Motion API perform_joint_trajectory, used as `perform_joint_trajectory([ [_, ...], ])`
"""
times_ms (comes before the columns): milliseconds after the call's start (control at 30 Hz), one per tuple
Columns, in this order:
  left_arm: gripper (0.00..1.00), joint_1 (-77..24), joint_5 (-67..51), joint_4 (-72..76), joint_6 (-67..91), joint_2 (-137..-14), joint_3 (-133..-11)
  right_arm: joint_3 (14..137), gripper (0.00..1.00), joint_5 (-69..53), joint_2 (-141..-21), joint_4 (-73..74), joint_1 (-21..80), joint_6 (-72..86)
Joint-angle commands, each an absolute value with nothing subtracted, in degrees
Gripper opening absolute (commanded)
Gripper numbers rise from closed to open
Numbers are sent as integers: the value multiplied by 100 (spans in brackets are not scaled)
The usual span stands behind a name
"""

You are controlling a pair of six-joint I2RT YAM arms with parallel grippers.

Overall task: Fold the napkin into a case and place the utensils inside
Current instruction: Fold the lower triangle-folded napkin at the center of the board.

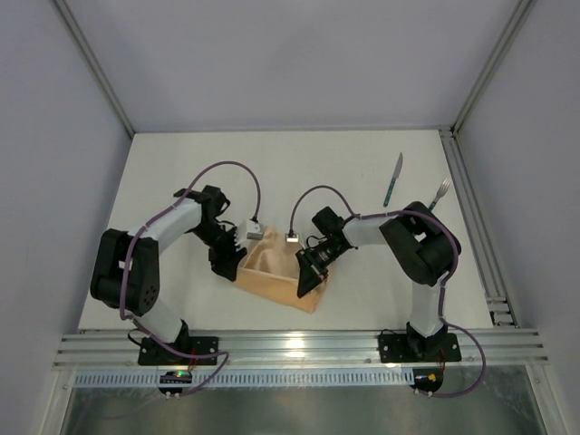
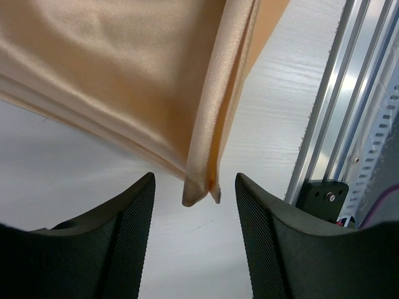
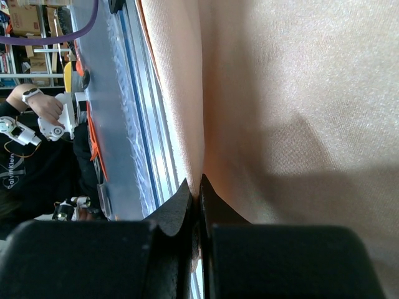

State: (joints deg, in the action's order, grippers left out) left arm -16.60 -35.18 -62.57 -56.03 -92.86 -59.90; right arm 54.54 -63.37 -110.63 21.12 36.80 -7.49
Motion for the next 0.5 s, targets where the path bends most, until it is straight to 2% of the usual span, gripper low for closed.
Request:
perform_joint_trajectory([
  [0,58,-1670,-3858,-6303,-5801,-9193,-6047,5572,4,-6355,-11031,2092,3647,-853],
  [200,59,-1854,-3674,-5785,-5372,-9202,-5713,5564,4,-6206,-11004,2048,3639,-817],
  [233,54,-1863,-3639,-5627,-5222,-9176,-5669,5563,4,-6170,-10987,2039,3647,-800],
  [267,42,-1863,-3578,-5416,-4968,-9158,-5634,5563,4,-6074,-10969,2039,3639,-791],
  [300,14,-1863,-3551,-5371,-4870,-9150,-5642,5546,4,-6012,-10943,2030,3647,-765],
  [333,5,-1863,-3577,-5388,-4834,-9141,-5651,5555,4,-5933,-10864,2039,3674,-721],
  [367,0,-1863,-3621,-5466,-4843,-9106,-5686,5563,4,-5872,-10820,2074,3700,-721],
  [467,0,-1863,-3937,-6115,-5132,-8948,-5774,5502,4,-5897,-10514,2162,3884,-677],
])
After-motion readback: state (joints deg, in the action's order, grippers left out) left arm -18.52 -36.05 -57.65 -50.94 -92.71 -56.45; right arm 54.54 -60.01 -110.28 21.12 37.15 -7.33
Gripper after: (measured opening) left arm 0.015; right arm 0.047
